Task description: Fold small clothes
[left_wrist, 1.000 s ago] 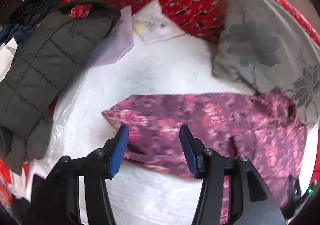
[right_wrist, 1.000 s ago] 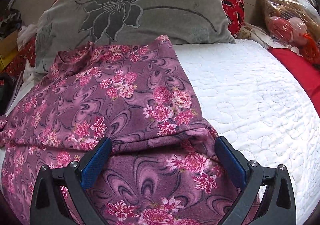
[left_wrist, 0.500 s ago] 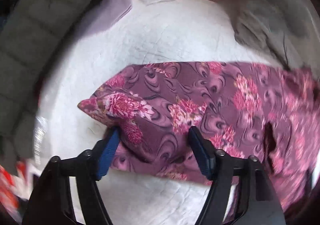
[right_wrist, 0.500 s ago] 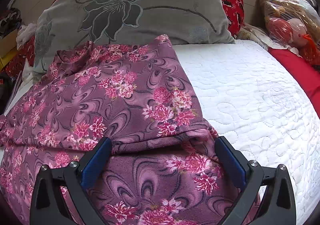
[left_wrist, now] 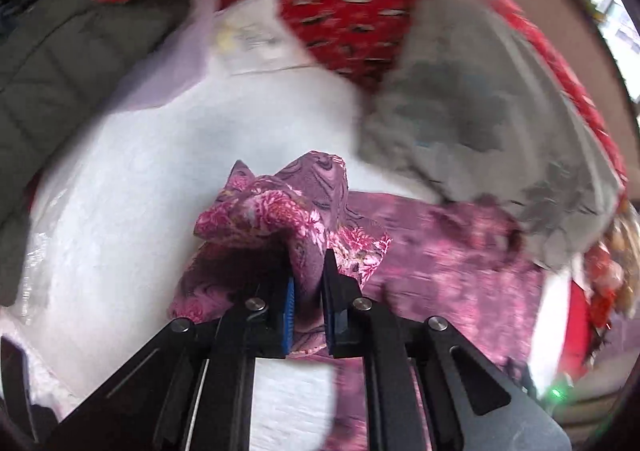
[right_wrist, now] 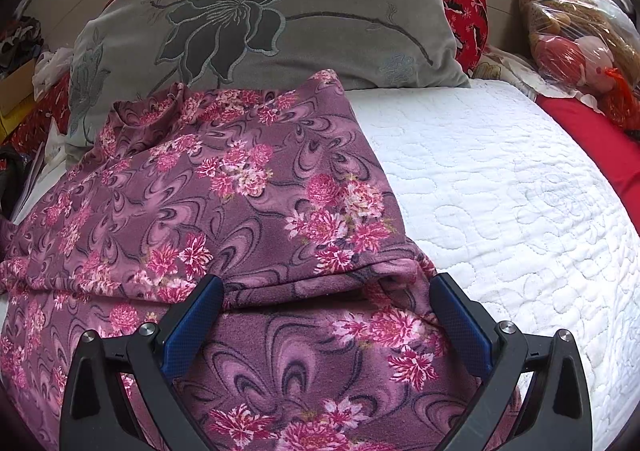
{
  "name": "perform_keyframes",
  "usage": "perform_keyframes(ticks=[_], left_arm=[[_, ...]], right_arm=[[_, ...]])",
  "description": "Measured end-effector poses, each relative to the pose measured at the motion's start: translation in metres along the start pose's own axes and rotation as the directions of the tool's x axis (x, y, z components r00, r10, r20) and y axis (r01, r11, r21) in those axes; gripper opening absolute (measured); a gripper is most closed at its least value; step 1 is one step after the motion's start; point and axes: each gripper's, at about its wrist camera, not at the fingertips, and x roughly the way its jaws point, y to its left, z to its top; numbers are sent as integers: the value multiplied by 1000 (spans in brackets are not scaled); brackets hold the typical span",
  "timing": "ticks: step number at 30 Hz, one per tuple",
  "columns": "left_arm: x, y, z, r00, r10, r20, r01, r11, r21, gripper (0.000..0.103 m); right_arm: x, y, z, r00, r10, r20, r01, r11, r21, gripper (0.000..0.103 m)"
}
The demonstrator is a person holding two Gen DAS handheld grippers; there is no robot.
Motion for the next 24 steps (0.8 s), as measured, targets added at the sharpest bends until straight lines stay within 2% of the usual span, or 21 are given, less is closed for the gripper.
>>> perform_keyframes(ticks=[5,9,14,17,21,22,24], left_arm=[[-4,-70,-12,993,-113,-21,114,990,84,9],[10,-114,-19,980,-189,-60,194,976,100,9],[47,-155,-41,962,-228,-151,243,966,85,9],[75,-167,-60,951,-227,-209,244,968,59,9],[111,-171,-84,944,-170,-283,188,982,37,12],[116,-168,-87,943,-160,-292,177,984,32,16],[116,-159,-89,933,-200,-299,206,978,-10,17]], right_arm=[[0,-1,0,1000,9,2,-9,1000,8,103],[0,-2,0,1000,13,4,-13,1000,12,103],[0,-4,0,1000,23,8,-23,1000,20,103],[1,-5,0,999,31,10,-31,999,26,103],[1,-6,-1,999,36,12,-37,999,30,103],[1,-6,-1,999,36,12,-37,999,30,103],[1,-6,-1,999,35,12,-36,999,29,103]])
